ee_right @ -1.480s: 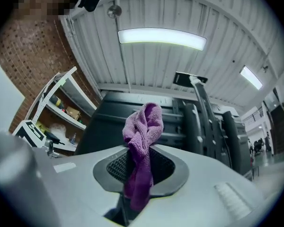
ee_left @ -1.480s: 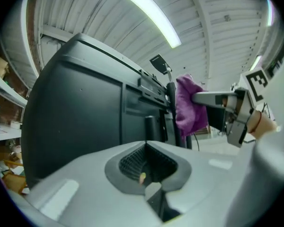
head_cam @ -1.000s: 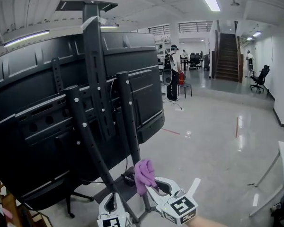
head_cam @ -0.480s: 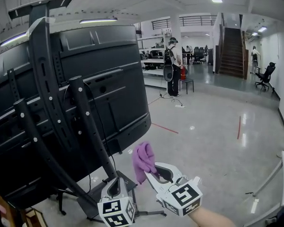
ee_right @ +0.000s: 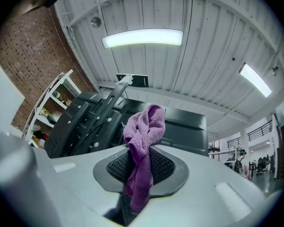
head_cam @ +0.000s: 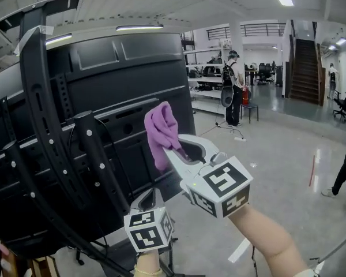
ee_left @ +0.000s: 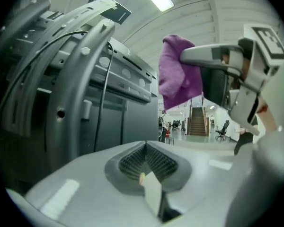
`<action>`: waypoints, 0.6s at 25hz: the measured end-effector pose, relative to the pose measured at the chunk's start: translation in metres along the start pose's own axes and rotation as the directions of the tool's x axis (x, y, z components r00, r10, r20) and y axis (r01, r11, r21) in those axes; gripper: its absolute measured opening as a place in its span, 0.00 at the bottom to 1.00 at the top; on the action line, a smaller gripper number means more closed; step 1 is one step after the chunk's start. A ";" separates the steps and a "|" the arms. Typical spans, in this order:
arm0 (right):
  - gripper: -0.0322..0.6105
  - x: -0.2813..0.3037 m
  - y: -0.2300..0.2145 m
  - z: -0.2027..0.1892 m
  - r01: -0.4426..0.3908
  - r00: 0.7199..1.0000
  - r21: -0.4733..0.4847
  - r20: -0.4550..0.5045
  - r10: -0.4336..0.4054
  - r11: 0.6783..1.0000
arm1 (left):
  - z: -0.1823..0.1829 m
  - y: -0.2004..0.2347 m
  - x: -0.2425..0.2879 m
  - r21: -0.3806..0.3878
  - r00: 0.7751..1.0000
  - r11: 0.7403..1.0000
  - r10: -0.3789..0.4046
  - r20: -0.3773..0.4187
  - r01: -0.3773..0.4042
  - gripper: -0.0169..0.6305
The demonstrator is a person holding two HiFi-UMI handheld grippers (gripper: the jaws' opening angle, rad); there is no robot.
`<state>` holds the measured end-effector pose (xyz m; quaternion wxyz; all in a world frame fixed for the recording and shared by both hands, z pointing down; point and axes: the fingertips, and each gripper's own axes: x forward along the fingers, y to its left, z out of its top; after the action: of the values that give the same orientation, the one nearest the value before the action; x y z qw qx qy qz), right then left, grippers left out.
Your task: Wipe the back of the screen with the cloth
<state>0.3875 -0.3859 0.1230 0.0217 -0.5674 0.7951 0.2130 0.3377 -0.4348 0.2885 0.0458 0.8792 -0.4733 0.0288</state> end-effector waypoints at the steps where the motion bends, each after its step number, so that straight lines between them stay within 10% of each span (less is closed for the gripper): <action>1: 0.15 0.015 -0.009 0.011 -0.013 1.000 0.001 0.022 0.013 1.000 | 0.014 0.000 0.008 0.003 1.000 1.000 0.000 0.003 0.000 0.04; 15: 0.15 0.191 -0.028 0.143 -0.357 0.927 0.108 0.158 0.339 0.928 | 0.139 0.025 0.030 0.042 0.984 0.984 0.170 0.057 -0.172 0.04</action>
<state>0.3160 -0.5121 -0.0686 0.0760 -0.3983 0.8926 0.1973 0.3341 -0.4884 0.1544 0.0098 0.8366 -0.5474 0.0202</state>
